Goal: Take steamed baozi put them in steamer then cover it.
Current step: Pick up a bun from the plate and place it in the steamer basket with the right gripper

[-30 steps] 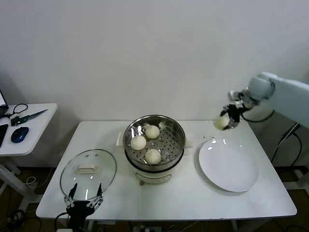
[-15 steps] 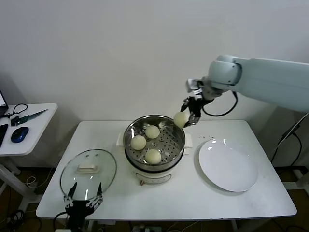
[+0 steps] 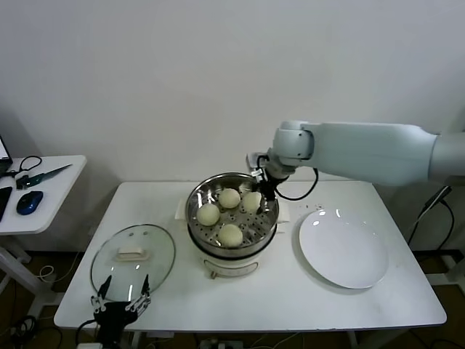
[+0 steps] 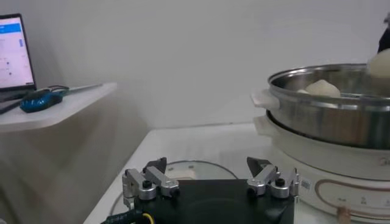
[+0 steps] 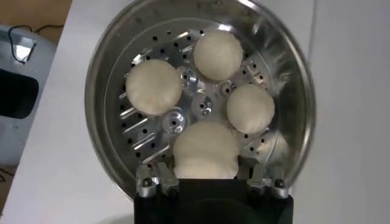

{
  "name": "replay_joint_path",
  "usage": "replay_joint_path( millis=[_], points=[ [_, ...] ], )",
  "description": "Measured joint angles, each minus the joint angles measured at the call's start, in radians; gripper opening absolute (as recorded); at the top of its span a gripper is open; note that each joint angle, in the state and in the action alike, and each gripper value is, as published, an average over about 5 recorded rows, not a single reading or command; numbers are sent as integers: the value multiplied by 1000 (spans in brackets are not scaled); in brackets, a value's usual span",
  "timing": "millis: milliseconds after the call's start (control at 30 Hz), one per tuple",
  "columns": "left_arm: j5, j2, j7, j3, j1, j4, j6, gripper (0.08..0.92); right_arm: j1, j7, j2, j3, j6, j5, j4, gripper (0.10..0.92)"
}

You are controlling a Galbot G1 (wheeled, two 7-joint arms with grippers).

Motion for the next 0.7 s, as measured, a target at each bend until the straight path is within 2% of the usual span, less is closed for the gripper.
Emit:
replay_joint_path(
  millis=[533,700],
  points=[
    [-25,0,-26,-9,-7,-6,24,823,-105,17,41,15,-13,-51,-77,692],
    [-33,0,-33,-9,-8,-7,31,823,-111,13,45,26,-2,-52,-90,766]
  ],
)
